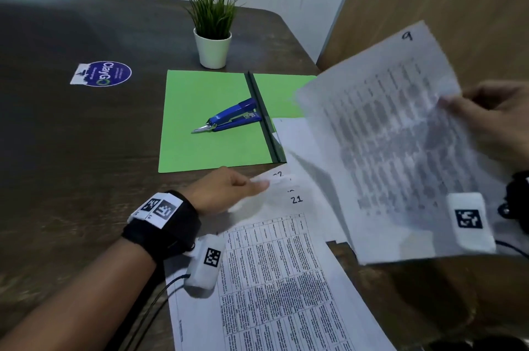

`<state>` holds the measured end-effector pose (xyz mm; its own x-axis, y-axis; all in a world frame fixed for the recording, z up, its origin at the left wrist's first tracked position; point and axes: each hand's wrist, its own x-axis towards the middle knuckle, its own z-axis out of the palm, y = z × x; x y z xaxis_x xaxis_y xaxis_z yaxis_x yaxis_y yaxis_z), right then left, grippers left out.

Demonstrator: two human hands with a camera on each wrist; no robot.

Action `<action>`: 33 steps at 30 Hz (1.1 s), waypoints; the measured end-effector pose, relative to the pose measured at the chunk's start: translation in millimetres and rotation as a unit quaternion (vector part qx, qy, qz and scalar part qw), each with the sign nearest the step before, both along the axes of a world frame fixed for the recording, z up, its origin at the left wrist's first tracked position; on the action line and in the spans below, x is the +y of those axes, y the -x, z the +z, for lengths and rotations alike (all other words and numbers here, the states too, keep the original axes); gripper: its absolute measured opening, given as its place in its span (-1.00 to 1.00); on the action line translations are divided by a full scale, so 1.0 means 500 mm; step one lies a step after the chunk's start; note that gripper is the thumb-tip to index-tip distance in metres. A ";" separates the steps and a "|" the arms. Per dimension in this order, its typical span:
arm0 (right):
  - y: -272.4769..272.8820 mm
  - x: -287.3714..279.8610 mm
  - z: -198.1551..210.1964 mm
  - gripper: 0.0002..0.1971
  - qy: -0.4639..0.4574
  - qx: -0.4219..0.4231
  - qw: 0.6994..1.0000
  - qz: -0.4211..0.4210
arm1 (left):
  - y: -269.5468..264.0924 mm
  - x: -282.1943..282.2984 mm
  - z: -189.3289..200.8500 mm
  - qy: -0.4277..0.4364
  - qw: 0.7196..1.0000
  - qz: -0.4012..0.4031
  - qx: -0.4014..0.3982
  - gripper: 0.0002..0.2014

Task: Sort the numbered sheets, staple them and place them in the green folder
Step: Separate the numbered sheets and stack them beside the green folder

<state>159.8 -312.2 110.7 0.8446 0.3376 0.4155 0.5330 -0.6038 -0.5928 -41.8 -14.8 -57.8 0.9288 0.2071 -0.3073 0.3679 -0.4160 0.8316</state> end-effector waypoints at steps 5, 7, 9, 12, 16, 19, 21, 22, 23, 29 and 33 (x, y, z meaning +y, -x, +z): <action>-0.034 -0.010 0.030 -0.62 0.101 -0.153 0.983 -0.009 | -0.009 -0.007 -0.015 -0.044 0.998 0.026 -0.034 -0.74; 0.017 0.033 0.016 -0.62 0.120 -0.178 0.976 0.033 | -0.008 -0.012 -0.015 -0.038 0.998 0.029 -0.037 -0.75; 0.067 0.065 -0.018 -0.63 0.181 -0.203 0.960 0.068 | -0.009 -0.013 -0.016 -0.040 0.998 0.033 -0.041 -0.73; 0.082 0.104 -0.100 -0.71 0.246 -0.180 0.948 0.092 | -0.010 -0.014 -0.016 -0.051 0.997 0.034 -0.048 -0.71; 0.099 0.156 -0.220 -0.56 0.392 -0.129 0.898 0.150 | -0.011 -0.013 -0.015 -0.056 0.997 0.029 -0.048 -0.71; 0.088 0.187 -0.281 -0.47 0.426 -0.129 0.882 0.158 | -0.011 -0.013 -0.015 -0.066 0.996 0.026 -0.047 -0.71; 0.089 0.206 -0.288 -0.51 0.433 -0.134 0.881 0.135 | -0.012 -0.012 -0.015 -0.068 0.996 0.025 -0.049 -0.72; 0.084 0.217 -0.285 -0.61 0.438 -0.125 0.882 0.123 | -0.012 -0.012 -0.016 -0.068 0.996 0.026 -0.050 -0.73; 0.076 0.228 -0.281 -0.72 0.435 -0.118 0.886 0.106 | -0.012 -0.013 -0.017 -0.069 0.996 0.027 -0.049 -0.73; 0.078 0.229 -0.270 -0.73 0.243 0.043 0.966 0.079 | -0.010 -0.016 -0.011 -0.066 0.996 0.025 -0.049 -0.60; 0.122 0.176 -0.294 -0.86 0.121 0.209 0.961 0.134 | -0.010 -0.016 -0.011 -0.073 0.995 0.025 -0.056 -0.57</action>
<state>98.9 -224.3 -36.2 0.7901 0.6100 -0.0598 0.4336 -0.6252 -0.6489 -36.9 -23.1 -63.2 0.9431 0.2886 -0.1649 0.2989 -0.5195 0.8005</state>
